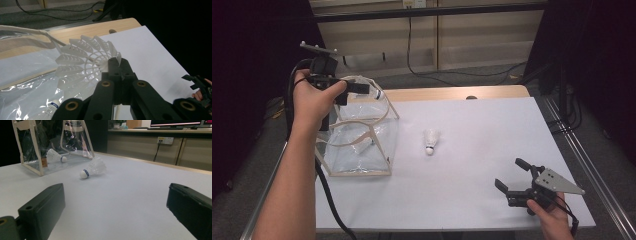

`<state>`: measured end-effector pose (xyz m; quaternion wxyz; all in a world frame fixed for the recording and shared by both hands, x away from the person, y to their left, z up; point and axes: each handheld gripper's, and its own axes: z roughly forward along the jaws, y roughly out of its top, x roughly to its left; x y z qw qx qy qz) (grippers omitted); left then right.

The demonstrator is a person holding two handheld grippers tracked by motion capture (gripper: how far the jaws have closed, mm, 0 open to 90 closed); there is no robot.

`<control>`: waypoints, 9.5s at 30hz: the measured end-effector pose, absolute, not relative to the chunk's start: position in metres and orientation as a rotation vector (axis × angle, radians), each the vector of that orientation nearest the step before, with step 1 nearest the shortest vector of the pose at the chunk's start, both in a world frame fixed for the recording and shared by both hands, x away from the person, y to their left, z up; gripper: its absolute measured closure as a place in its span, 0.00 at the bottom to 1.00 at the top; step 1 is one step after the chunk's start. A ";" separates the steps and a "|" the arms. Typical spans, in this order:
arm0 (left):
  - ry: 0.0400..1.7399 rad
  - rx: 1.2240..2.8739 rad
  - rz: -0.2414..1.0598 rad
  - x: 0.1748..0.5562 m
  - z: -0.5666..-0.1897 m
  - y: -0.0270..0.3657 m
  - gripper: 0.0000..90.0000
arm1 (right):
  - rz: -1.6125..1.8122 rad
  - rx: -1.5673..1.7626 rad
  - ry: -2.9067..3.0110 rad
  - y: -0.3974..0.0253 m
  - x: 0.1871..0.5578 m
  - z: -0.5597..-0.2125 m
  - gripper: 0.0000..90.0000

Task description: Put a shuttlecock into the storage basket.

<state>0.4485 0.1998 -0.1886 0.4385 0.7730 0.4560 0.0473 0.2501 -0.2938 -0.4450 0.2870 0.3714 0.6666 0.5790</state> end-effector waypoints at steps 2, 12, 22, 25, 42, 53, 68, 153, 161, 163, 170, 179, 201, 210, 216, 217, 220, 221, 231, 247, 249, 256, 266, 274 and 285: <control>1.139 1.922 0.124 0.449 -0.189 0.201 1.00 | 1.547 0.993 1.781 -0.294 0.250 -0.445 0.02; 1.158 1.907 0.136 0.452 -0.189 0.205 1.00 | 1.545 0.993 1.783 -0.294 0.250 -0.445 0.02; 1.178 1.900 0.153 0.455 -0.190 0.209 1.00 | 1.549 0.993 1.782 -0.294 0.250 -0.445 0.02; 1.178 1.899 0.153 0.455 -0.190 0.211 1.00 | 1.551 0.994 1.782 -0.294 0.250 -0.445 0.02; 1.227 1.918 0.194 0.459 -0.204 0.216 1.00 | 1.547 0.995 1.781 -0.294 0.250 -0.445 0.02; 1.237 1.929 0.194 0.460 -0.212 0.216 1.00 | 1.547 0.995 1.783 -0.294 0.250 -0.445 0.02; 1.240 1.950 0.178 0.461 -0.221 0.215 1.00 | 1.548 0.994 1.783 -0.294 0.250 -0.445 0.02; 1.314 1.976 0.192 0.485 -0.259 0.200 1.00 | 1.560 0.992 1.783 -0.294 0.250 -0.445 0.02; 1.315 1.978 0.192 0.487 -0.262 0.198 1.00 | 1.561 0.995 1.782 -0.294 0.250 -0.445 0.02; 1.312 1.992 0.191 0.488 -0.262 0.198 1.00 | 1.561 0.994 1.782 -0.294 0.250 -0.445 0.02; 1.319 1.973 0.208 0.489 -0.265 0.196 1.00 | 1.562 0.995 1.783 -0.294 0.250 -0.445 0.02; 1.288 1.961 0.252 0.486 -0.263 0.198 0.87 | 1.560 0.993 1.785 -0.294 0.250 -0.445 0.02; 1.225 1.916 0.133 0.467 -0.246 0.200 0.66 | 1.559 0.991 1.786 -0.293 0.249 -0.445 0.02; 1.148 1.949 0.090 0.459 -0.242 0.194 0.54 | 1.557 0.991 1.785 -0.293 0.249 -0.445 0.02; 1.103 1.956 0.065 0.453 -0.239 0.190 0.48 | 1.554 0.990 1.786 -0.293 0.249 -0.445 0.02; 1.102 1.951 0.059 0.453 -0.239 0.189 0.47 | 1.554 0.990 1.787 -0.293 0.249 -0.445 0.02; 1.088 1.949 0.048 0.451 -0.239 0.187 0.43 | 1.557 0.993 1.786 -0.293 0.249 -0.445 0.02; 1.081 1.952 0.048 0.450 -0.239 0.186 0.41 | 1.556 0.991 1.787 -0.293 0.249 -0.445 0.02; 1.001 1.974 -0.009 0.442 -0.238 0.169 0.33 | 1.555 0.987 1.786 -0.293 0.250 -0.445 0.02; 0.949 2.019 -0.002 0.434 -0.241 0.149 0.19 | 1.558 0.991 1.786 -0.292 0.249 -0.445 0.02; 0.946 2.020 0.000 0.434 -0.242 0.147 0.18 | 1.557 0.990 1.786 -0.292 0.249 -0.445 0.02; 0.944 2.022 0.016 0.433 -0.237 0.146 0.17 | 1.556 0.988 1.787 -0.293 0.249 -0.445 0.02; 0.935 2.013 0.014 0.430 -0.235 0.136 0.13 | 1.558 0.989 1.786 -0.292 0.249 -0.445 0.02; 0.923 2.032 0.018 0.427 -0.237 0.125 0.10 | 1.558 0.990 1.788 -0.293 0.249 -0.445 0.02; 0.905 2.050 0.021 0.423 -0.247 0.115 0.07 | 1.560 0.989 1.787 -0.292 0.249 -0.445 0.02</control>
